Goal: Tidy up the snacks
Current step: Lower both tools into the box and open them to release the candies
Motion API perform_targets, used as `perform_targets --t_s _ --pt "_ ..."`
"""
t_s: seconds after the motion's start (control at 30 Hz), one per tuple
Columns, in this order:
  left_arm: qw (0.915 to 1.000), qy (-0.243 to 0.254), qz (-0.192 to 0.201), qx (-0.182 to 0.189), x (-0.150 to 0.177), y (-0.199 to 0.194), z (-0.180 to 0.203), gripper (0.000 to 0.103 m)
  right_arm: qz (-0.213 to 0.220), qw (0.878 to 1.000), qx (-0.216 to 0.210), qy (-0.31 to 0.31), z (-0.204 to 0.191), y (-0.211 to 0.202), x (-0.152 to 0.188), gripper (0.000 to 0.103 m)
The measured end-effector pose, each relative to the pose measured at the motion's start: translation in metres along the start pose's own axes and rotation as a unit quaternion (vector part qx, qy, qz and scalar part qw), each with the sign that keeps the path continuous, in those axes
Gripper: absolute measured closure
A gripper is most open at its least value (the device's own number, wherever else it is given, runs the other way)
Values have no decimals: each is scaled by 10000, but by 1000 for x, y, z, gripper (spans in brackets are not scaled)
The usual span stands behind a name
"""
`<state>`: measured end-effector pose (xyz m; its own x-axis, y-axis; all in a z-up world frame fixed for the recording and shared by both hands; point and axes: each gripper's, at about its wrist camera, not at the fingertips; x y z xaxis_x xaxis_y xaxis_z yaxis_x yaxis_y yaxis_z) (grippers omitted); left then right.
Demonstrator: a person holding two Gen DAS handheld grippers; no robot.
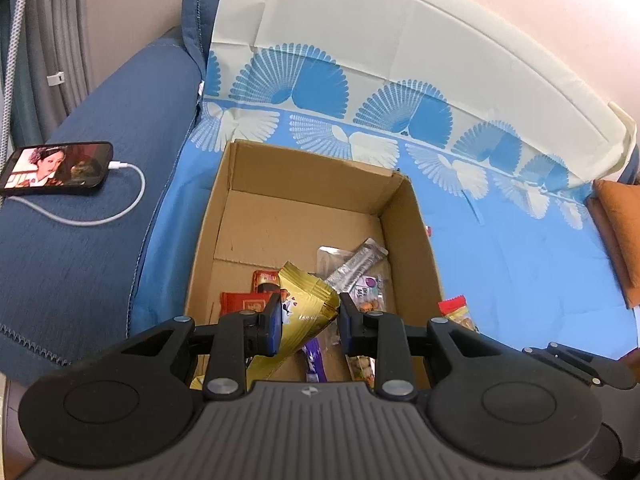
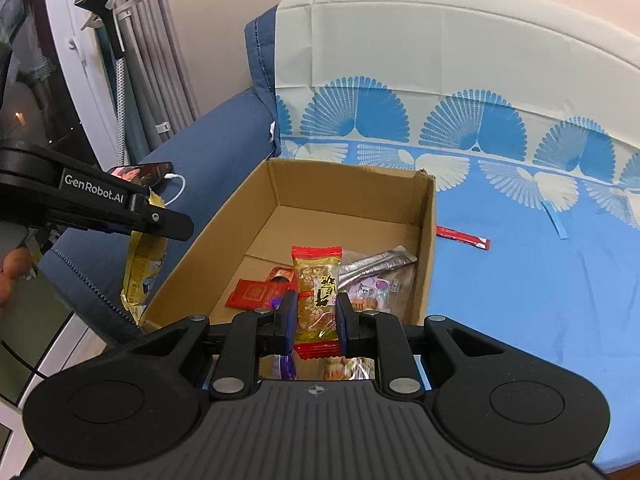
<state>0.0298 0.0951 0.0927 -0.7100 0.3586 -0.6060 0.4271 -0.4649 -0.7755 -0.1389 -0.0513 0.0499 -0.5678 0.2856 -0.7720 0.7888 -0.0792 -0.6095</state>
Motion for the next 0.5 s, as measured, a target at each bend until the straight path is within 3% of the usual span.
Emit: perform_targets --t_s 0.5 --pt "9990 234 -352 -135 -27 81 1 72 -298 9994 46 157 26 75 -19 81"
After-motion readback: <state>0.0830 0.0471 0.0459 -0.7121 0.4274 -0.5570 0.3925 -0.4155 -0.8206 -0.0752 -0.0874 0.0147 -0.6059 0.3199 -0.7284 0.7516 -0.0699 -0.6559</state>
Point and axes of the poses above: each gripper's, at about its wrist camera, not at the fingertips, and y roughly the way its jaws point, z to its right, x to its underside, and after that the axes turned 1 degree about z, right-handed
